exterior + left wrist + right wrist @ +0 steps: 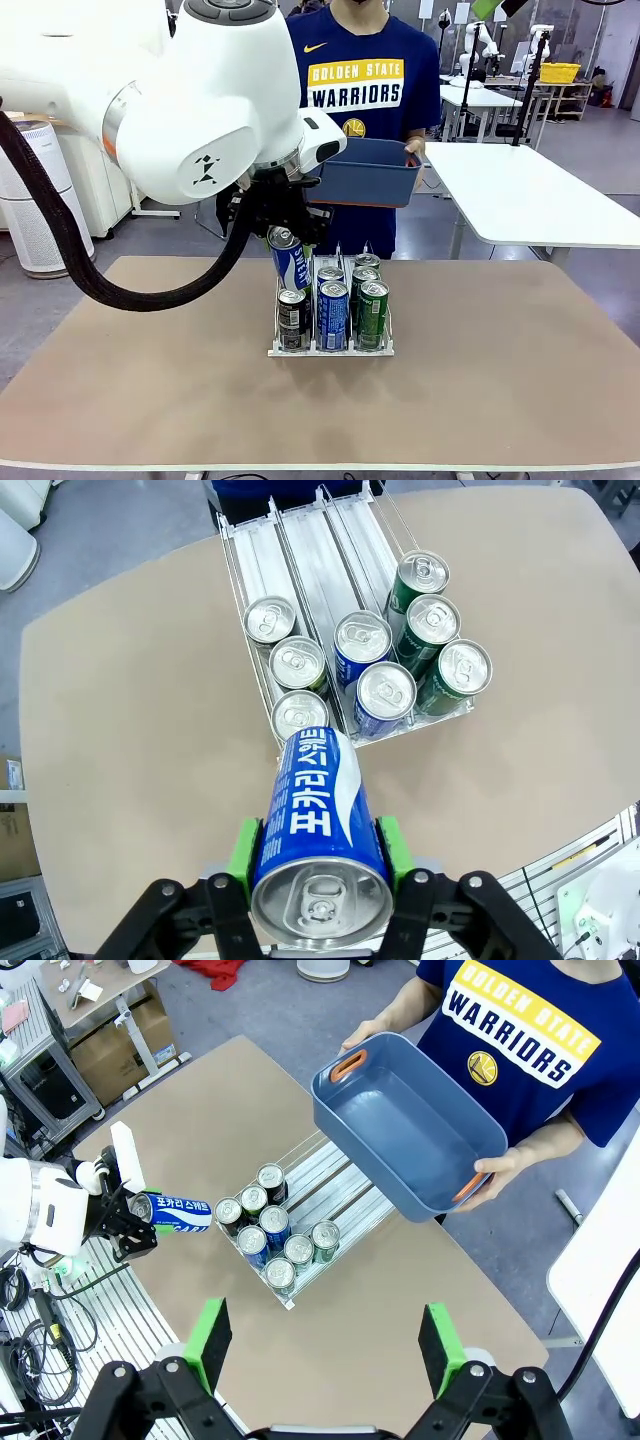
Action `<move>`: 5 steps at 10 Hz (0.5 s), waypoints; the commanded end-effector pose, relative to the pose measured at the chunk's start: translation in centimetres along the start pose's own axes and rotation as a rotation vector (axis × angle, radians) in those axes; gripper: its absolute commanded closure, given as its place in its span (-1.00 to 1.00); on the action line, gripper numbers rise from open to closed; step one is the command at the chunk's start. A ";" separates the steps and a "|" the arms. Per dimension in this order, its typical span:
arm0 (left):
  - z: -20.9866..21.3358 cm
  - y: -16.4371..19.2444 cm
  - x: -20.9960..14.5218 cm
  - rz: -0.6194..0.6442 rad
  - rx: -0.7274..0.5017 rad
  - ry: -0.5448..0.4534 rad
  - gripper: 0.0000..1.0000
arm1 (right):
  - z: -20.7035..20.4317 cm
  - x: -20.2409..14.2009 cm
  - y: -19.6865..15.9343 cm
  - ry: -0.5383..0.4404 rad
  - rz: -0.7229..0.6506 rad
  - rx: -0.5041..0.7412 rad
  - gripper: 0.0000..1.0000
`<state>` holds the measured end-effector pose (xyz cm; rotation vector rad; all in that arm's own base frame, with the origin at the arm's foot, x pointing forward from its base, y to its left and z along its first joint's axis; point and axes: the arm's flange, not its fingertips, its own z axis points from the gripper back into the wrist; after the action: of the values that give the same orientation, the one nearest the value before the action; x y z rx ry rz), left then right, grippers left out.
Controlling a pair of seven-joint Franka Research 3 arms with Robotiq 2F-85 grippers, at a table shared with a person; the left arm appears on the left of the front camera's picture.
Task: Fill the beverage cans into the dispenser.
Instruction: Place the picked Ionic drink in the line of the Automatic Can Dispenser with the same cans.
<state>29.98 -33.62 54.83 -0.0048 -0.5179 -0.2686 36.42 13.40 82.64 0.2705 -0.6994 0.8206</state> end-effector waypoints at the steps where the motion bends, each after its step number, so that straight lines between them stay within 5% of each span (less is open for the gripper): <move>1: 0.1 -0.1 0.0 -0.008 0.008 -0.008 -0.15 | -0.1 -0.1 0.0 -0.001 -0.001 -0.001 -1.00; 5: -0.6 -1.0 -0.1 0.011 -0.049 0.019 -0.15 | -0.1 -0.1 0.0 -0.001 -0.001 -0.001 -1.00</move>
<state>29.96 -33.89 54.48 -0.0095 -0.5076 -0.2717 36.42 13.40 82.64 0.2705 -0.6994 0.8206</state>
